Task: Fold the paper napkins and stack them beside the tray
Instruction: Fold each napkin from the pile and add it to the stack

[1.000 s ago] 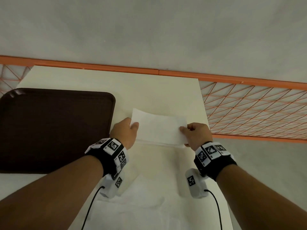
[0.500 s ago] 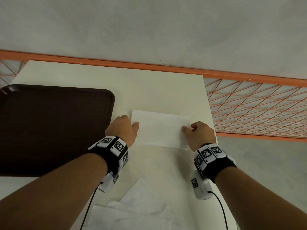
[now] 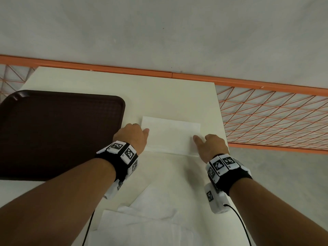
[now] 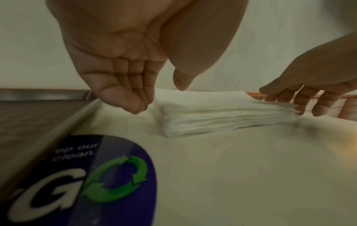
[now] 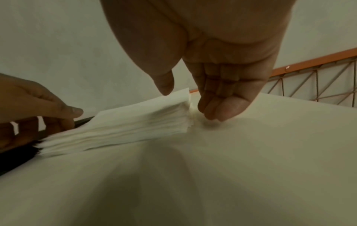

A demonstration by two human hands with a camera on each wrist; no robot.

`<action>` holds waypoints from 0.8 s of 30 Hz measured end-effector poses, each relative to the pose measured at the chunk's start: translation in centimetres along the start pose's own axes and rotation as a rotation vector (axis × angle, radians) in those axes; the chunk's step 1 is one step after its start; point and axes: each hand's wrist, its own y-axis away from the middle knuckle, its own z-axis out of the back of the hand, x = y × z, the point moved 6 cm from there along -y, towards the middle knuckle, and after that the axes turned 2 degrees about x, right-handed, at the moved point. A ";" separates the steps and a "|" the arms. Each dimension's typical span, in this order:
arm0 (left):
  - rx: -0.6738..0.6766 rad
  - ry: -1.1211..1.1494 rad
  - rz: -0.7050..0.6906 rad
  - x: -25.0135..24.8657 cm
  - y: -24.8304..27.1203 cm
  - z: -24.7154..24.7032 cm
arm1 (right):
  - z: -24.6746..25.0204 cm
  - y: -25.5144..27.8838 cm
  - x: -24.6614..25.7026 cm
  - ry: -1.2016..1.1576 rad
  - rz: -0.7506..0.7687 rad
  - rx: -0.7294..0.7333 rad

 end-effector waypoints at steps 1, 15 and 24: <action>-0.009 -0.020 -0.031 0.0 0.7 0.2 | 0.0 0.9 -0.3 -0.010 0.003 0.000; 0.336 0.024 -0.443 4.0 16.3 -6.0 | -8.4 19.5 -2.0 0.109 0.566 0.317; 0.383 0.073 -0.372 5.1 21.5 -9.0 | -10.7 22.0 -1.9 0.251 0.450 0.365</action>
